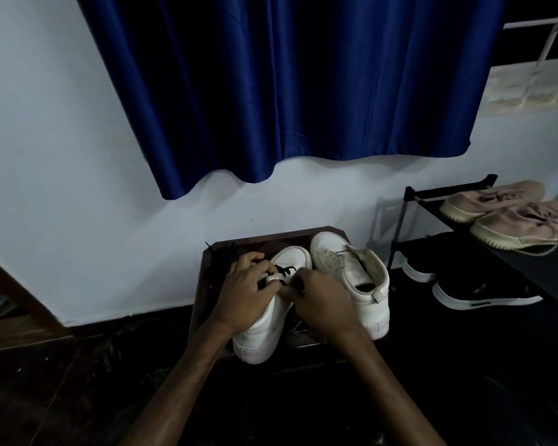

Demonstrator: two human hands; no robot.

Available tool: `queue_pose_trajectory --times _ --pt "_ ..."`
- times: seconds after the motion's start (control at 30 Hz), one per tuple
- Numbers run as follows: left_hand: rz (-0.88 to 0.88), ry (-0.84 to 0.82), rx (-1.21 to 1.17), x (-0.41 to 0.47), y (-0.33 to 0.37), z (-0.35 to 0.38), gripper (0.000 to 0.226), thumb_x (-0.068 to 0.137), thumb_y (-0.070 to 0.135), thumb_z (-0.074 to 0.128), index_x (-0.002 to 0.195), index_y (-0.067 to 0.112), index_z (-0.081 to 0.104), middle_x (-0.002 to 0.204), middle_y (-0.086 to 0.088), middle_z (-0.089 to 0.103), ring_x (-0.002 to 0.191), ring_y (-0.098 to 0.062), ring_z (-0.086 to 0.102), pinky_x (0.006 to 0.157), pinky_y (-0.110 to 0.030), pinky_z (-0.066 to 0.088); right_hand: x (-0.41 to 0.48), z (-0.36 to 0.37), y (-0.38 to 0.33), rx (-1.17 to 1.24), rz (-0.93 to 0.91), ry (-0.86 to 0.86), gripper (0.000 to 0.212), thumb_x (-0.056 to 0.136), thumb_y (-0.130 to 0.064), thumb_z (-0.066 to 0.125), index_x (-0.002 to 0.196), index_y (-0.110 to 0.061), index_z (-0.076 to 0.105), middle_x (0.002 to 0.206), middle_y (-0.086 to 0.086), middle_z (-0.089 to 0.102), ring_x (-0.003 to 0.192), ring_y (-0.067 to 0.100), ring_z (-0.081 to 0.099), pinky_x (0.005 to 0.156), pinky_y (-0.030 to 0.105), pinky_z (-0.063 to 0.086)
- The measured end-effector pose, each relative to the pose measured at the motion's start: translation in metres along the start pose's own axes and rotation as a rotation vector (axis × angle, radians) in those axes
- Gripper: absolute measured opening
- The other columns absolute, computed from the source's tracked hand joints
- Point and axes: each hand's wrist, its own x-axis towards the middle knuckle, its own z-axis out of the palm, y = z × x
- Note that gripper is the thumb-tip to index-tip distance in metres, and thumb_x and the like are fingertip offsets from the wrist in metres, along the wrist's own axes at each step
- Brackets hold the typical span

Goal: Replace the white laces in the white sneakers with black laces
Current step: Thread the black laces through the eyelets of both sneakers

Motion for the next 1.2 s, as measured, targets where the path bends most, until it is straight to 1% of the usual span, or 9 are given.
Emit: queue_pose_trajectory --times 0.17,0.3,0.37,0.57,0.7,0.9,1.0,1.1,1.2 --pt "-0.005 -0.012 -0.019 0.0 0.0 -0.002 0.06 0.064 0.059 0.037 0.099 0.022 0.067 0.129 0.008 0.044 0.116 -0.008 0.039 0.096 -0.018 0.024 -0.001 0.006 -0.003 0.033 0.005 0.078 0.017 0.091 -0.037 0.053 0.094 -0.021 0.059 0.096 0.001 0.07 0.094 0.028 0.065 0.069 0.034 0.047" --pt "-0.016 -0.02 -0.037 0.0 0.003 -0.002 0.05 0.065 0.055 0.043 0.098 0.025 0.067 0.125 0.01 0.044 0.111 -0.004 0.039 0.093 -0.018 0.026 -0.028 0.001 0.012 -0.362 0.02 -0.254 0.028 0.09 -0.027 0.054 0.114 -0.017 0.065 0.115 0.006 0.068 0.108 0.027 0.065 0.081 0.034 0.051" --pt "-0.01 -0.013 -0.056 0.0 0.002 -0.002 0.047 0.064 0.055 0.043 0.095 0.027 0.065 0.12 0.011 0.047 0.11 -0.006 0.044 0.093 -0.019 0.031 -0.036 -0.001 0.017 -0.439 0.051 -0.35 0.032 0.09 -0.024 0.055 0.12 -0.015 0.063 0.122 0.005 0.066 0.114 0.025 0.063 0.085 0.033 0.049" --pt "-0.014 -0.016 -0.098 0.001 0.0 0.0 0.048 0.066 0.057 0.042 0.096 0.029 0.065 0.115 0.012 0.049 0.11 -0.007 0.051 0.099 -0.026 0.04 -0.005 -0.007 -0.006 -0.102 -0.024 -0.014 0.033 0.092 -0.045 0.054 0.103 -0.016 0.062 0.102 0.006 0.068 0.098 0.028 0.065 0.077 0.035 0.051" --pt "-0.038 -0.024 -0.121 0.001 -0.001 -0.001 0.053 0.068 0.059 0.042 0.102 0.026 0.066 0.115 0.01 0.05 0.109 -0.005 0.053 0.1 -0.028 0.042 0.005 0.001 -0.016 -0.06 -0.092 -0.015 0.02 0.093 -0.031 0.05 0.107 -0.017 0.055 0.108 0.006 0.065 0.102 0.033 0.062 0.079 0.039 0.051" --pt "-0.065 -0.038 -0.142 0.001 0.0 -0.001 0.034 0.068 0.052 0.045 0.096 0.035 0.055 0.103 0.016 0.058 0.1 0.0 0.054 0.088 -0.027 0.043 -0.01 0.0 0.007 -0.26 0.027 -0.19 0.029 0.089 -0.029 0.055 0.115 -0.019 0.063 0.115 0.006 0.066 0.106 0.029 0.064 0.08 0.035 0.05" --pt "-0.163 0.019 -0.236 0.001 -0.001 0.001 0.02 0.081 0.043 0.05 0.096 0.031 0.056 0.1 0.015 0.062 0.097 -0.006 0.058 0.085 -0.031 0.045 -0.011 -0.001 0.004 -0.256 0.037 -0.185 0.027 0.09 -0.029 0.054 0.113 -0.017 0.063 0.114 0.007 0.066 0.106 0.029 0.064 0.079 0.035 0.049" --pt "-0.32 0.145 -0.491 -0.008 0.001 -0.001 0.016 0.091 0.028 0.05 0.089 0.021 0.065 0.092 0.006 0.067 0.093 -0.014 0.061 0.08 -0.027 0.045 -0.005 0.002 0.001 -0.068 0.055 -0.159 0.024 0.092 -0.036 0.052 0.104 -0.017 0.061 0.109 0.008 0.067 0.105 0.031 0.063 0.08 0.035 0.048" --pt "-0.372 0.181 -0.537 -0.018 -0.004 0.002 0.025 0.084 0.033 0.05 0.085 0.018 0.071 0.086 0.004 0.07 0.09 -0.015 0.064 0.081 -0.033 0.049 -0.002 0.01 -0.002 0.11 0.086 -0.163 0.024 0.095 -0.036 0.048 0.103 -0.015 0.058 0.107 0.011 0.068 0.104 0.032 0.062 0.082 0.036 0.048"
